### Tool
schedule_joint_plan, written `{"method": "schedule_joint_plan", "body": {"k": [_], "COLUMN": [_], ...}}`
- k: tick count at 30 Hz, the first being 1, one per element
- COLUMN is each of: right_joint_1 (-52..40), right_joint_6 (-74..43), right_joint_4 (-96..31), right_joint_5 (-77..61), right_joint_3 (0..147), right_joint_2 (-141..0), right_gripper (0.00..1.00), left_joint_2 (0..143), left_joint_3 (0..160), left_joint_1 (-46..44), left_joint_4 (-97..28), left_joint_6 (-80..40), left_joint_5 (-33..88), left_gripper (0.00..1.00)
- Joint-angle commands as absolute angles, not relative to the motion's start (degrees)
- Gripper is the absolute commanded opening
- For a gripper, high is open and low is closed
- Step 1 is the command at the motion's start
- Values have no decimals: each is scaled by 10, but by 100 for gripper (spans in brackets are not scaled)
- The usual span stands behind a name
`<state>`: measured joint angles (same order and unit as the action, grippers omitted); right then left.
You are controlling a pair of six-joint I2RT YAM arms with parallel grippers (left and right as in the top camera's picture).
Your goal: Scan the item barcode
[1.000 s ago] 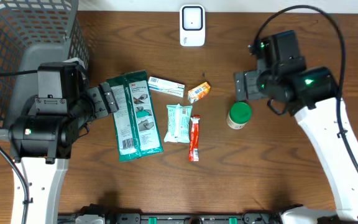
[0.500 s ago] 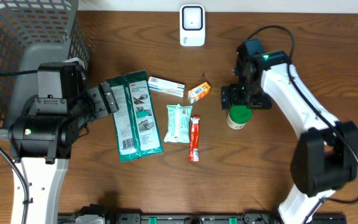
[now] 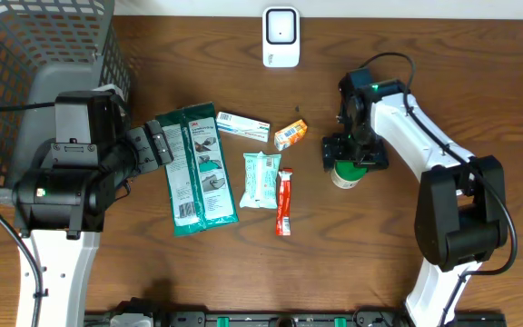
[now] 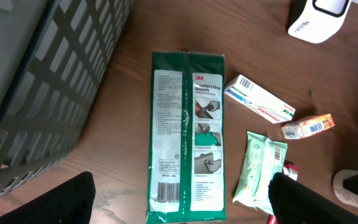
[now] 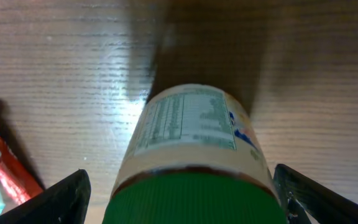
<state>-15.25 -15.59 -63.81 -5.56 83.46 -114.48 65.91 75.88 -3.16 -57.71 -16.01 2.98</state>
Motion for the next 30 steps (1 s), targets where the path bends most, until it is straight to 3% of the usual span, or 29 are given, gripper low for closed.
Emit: {"method": "schedule_joint_plan", "body": {"k": [1,7,11,17,22,26,30], "right_joint_1": [-151,-151,-150,-151,-151,-151,-151], "right_joint_6": [-168,-167,-153,-145,-132,-132,-126], "right_joint_4": [-623,-606,-610,-624,-653,-666,-676], "right_joint_5": [-54,-54,-54,-54,-55,-55,-55], "right_joint_3": [811,805,816,837,837,837,847], "right_joint_2": [-1148,-1147,-1138,-1053,-978,-928,-892], "right_gripper": [86,72,51,49,40,22,20], "left_joint_2": [659,659,659,659,659,659,659], "left_joint_3": [764,764,763,764,764,763,763], "left_joint_1": [-31,-31,-31,-31,-31,-31,-31], "left_joint_4": [-578,-578,-578,-578,-578,-578,-578], "left_joint_6": [-148,-149,-149,-149,-149,-149,-149], "left_joint_5": [23,23,23,23,23,23,23], "left_gripper": [90,90,90,90,90,90,90]}}
